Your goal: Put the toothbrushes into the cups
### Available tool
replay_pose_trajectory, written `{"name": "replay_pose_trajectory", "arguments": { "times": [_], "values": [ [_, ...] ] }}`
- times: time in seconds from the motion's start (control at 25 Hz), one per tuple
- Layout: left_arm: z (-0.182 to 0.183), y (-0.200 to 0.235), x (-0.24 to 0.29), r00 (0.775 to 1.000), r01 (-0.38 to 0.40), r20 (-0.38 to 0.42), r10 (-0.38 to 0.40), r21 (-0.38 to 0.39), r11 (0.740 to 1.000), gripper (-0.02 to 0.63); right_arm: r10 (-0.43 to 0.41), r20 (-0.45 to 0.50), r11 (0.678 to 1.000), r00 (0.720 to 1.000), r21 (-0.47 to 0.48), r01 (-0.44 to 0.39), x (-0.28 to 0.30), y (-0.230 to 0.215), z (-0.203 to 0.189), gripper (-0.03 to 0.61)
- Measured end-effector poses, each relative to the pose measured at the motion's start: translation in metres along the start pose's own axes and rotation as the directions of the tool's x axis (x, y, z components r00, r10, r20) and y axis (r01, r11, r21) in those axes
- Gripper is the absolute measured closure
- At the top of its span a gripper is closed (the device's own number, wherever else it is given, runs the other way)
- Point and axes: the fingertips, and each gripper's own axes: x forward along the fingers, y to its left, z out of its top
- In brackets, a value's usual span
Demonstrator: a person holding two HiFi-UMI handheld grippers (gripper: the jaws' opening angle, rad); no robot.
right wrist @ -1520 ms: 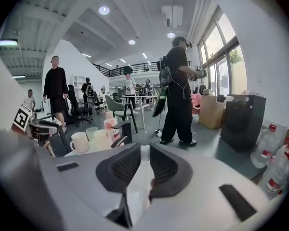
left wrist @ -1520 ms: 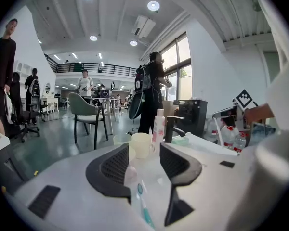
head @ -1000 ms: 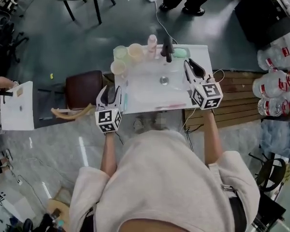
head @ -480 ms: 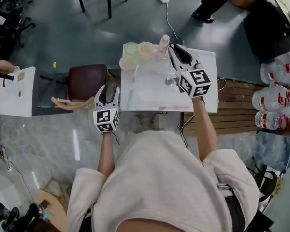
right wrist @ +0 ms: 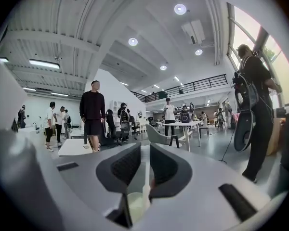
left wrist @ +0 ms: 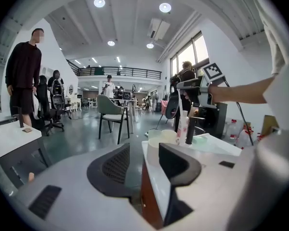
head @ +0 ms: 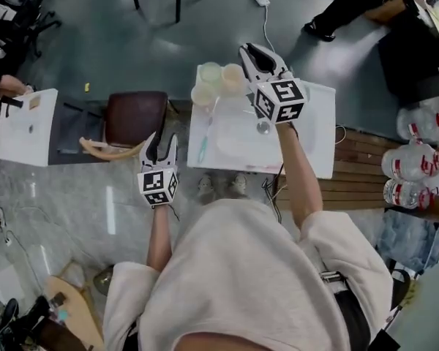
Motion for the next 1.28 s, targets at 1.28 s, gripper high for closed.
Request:
{"name": "replay_pose_trajectory", "arguments": {
  "times": [1.28],
  "values": [
    [-0.011,0.029,-0.003,0.998,-0.047,-0.036,0.046,-0.024,0.999,0.426,-0.064,-0.23,0.998,0.971,-0.036,0.057,0.07,-0.001,-0.127,0.514]
  ]
}}
